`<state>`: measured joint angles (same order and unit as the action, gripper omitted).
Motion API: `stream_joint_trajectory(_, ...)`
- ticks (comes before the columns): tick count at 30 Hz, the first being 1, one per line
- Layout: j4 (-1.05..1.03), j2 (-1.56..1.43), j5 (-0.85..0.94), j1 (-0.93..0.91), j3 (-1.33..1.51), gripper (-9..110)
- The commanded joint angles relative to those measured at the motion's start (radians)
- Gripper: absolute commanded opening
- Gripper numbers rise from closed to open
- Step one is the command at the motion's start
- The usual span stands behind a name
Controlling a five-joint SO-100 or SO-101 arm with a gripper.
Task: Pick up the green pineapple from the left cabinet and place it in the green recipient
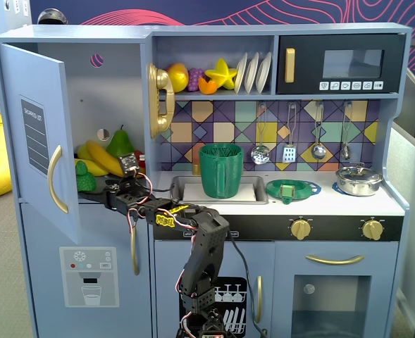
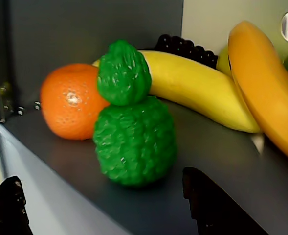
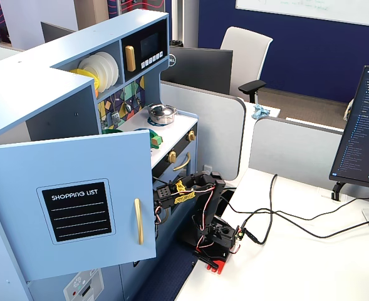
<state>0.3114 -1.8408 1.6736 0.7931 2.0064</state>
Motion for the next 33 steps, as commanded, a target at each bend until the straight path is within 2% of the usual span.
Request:
stream_joint_trajectory(1, -0.009, 0.026, 0.023, -0.017, -0.123, 35)
stream_joint_trajectory(18, -0.008, 0.276, -0.009, -0.048, -0.364, 34)
stream_joint_trajectory(33, -0.043, 0.480, -0.031, 0.026, -0.586, 31)
